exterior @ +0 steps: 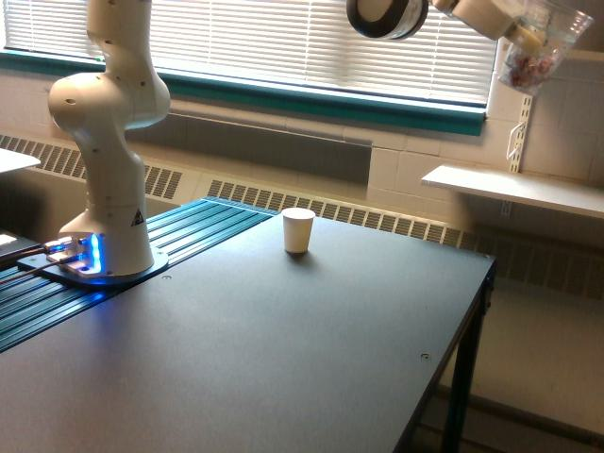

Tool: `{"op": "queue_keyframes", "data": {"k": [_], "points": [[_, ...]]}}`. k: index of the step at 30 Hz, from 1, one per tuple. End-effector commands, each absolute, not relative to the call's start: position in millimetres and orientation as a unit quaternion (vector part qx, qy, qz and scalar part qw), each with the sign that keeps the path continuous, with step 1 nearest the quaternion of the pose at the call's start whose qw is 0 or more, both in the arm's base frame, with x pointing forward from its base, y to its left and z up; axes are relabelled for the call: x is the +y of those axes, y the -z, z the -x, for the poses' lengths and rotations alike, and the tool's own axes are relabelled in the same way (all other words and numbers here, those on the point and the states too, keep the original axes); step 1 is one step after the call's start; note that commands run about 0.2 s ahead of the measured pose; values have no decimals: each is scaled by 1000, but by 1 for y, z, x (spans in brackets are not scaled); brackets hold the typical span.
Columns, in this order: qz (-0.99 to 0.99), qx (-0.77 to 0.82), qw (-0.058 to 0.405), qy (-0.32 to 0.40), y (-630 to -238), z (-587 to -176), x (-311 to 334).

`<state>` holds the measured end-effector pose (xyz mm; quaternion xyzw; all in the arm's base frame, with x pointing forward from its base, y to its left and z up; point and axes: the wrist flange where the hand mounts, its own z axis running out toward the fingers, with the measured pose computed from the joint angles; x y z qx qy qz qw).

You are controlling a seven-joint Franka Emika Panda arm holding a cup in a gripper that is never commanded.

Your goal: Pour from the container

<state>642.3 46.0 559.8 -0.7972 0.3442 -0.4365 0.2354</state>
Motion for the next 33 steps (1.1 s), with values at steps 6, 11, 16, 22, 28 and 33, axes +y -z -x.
{"op": "queue_keyframes", "data": {"k": [6, 11, 16, 22, 28, 33], "points": [[853, 392, 142, 313, -458, -621, 33], [872, 381, 116, 284, -439, -592, 52], [860, 424, 141, 247, -426, -561, 69], [863, 441, 136, 204, -403, -515, 93], [870, 440, 130, 179, -392, -485, 111], [884, 426, 142, 132, -380, -447, 155]]}}
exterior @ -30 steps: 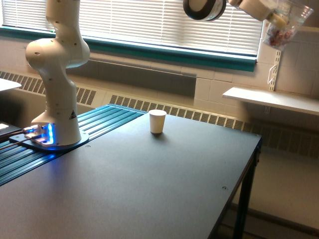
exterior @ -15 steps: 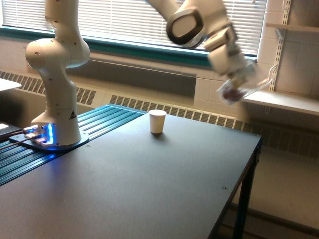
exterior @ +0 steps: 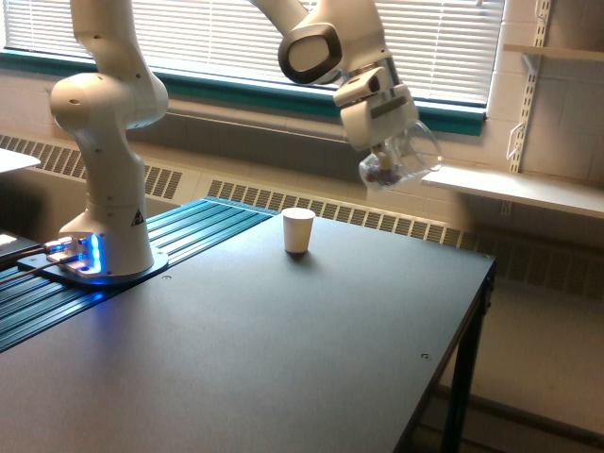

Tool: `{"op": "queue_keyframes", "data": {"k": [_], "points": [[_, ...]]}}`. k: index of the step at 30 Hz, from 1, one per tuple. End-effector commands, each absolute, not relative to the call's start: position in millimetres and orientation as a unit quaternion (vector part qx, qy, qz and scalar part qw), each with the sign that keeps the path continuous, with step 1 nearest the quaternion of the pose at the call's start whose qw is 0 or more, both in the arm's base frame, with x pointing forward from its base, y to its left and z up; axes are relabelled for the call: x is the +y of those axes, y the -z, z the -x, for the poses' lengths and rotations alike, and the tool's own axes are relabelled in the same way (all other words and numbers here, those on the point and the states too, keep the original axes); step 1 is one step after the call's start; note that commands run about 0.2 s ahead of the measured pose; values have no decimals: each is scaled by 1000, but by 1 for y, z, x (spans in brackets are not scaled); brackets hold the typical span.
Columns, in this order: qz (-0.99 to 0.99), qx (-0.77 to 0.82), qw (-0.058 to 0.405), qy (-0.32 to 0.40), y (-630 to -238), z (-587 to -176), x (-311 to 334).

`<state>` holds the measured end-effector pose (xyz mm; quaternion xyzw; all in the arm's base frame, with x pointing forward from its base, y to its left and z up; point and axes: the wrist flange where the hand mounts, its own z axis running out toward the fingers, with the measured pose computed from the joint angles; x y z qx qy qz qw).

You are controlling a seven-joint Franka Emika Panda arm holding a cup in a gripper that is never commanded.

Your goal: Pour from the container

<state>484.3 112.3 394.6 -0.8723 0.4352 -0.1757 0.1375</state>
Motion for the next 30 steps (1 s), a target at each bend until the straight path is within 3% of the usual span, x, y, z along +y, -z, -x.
{"op": "queue_keyframes", "data": {"k": [1, 11, 30], "points": [[887, 421, 145, 126, -380, -442, 162], [911, 369, 175, 53, -375, -377, 248], [932, 307, 175, -82, -322, -259, 319]]}}
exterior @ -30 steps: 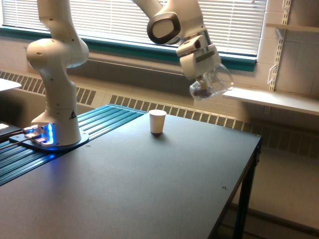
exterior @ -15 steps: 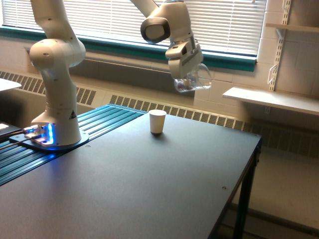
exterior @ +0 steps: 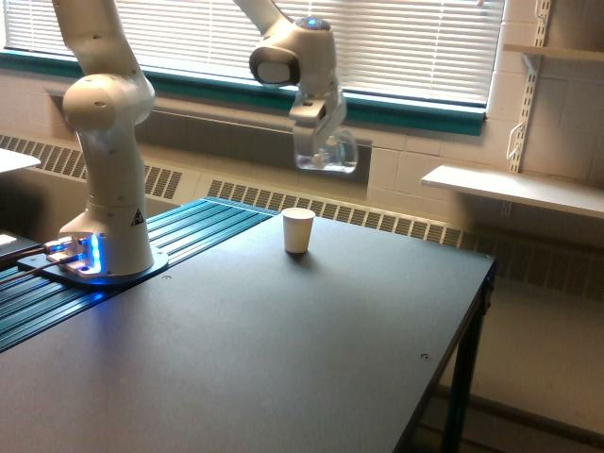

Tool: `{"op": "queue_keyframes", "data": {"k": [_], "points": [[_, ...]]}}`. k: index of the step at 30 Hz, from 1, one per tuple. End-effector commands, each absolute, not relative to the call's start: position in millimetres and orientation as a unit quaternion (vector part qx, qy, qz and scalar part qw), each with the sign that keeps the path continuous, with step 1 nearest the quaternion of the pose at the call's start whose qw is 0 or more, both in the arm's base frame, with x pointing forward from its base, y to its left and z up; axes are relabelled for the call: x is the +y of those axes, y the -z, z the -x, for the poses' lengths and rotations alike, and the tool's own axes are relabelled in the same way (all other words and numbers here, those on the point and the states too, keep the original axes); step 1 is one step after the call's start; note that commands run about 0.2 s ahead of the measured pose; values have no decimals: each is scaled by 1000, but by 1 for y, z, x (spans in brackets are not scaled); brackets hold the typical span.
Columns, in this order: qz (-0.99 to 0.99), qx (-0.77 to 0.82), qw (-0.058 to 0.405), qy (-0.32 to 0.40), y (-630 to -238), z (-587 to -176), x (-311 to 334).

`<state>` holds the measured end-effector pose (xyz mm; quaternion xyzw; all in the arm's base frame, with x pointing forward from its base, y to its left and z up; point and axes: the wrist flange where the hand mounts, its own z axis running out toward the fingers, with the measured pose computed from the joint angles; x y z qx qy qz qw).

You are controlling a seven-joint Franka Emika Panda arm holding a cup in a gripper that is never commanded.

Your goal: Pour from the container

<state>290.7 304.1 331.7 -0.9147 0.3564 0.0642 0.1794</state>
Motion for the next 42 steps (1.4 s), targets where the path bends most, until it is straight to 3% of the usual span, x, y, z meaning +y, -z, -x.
{"op": "queue_keyframes", "data": {"k": [1, 11, 16, 29, 42], "points": [[933, 305, 173, -85, -319, -254, 320], [927, 306, 189, -108, -320, -238, 326], [912, 327, 212, -126, -321, -239, 319], [875, 399, 220, -166, -309, -244, 288], [855, 435, 198, -201, -293, -232, 268]]}}
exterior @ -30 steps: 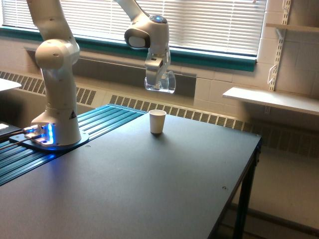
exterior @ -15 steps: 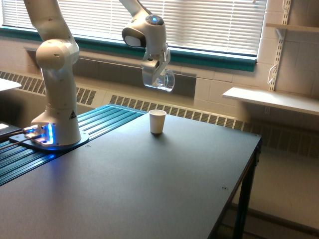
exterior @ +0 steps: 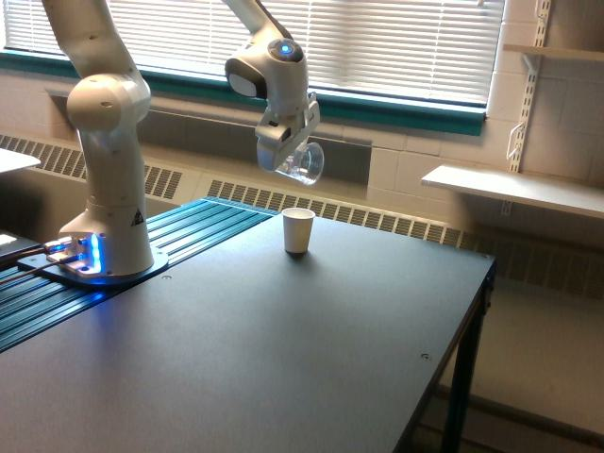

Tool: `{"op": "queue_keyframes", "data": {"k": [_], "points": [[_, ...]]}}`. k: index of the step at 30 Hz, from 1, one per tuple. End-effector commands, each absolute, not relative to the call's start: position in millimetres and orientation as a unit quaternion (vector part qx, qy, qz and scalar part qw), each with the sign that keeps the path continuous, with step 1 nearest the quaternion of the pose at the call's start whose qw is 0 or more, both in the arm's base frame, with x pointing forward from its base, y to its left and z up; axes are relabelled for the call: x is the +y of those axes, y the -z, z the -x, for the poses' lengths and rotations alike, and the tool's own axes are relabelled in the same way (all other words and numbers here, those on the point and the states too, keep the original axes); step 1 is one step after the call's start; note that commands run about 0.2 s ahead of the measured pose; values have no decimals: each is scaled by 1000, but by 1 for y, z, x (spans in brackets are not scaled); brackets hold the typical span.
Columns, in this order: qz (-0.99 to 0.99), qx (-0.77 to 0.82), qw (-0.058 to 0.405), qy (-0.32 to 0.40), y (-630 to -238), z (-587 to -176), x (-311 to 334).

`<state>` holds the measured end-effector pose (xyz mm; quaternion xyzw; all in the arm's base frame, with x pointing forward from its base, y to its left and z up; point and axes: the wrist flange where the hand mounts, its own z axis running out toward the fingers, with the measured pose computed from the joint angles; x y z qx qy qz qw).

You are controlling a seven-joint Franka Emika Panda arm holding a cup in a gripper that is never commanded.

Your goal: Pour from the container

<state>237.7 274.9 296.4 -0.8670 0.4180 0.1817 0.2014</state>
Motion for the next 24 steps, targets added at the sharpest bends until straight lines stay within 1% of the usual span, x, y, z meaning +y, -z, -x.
{"op": "queue_keyframes", "data": {"k": [1, 4, 6, 12, 24], "points": [[854, 436, 196, -204, -292, -231, 268], [854, 435, 196, -205, -293, -230, 268], [846, 439, 195, -230, -290, -222, 273], [832, 447, 199, -262, -287, -216, 277], [818, 464, 193, -278, -283, -223, 272]]}}
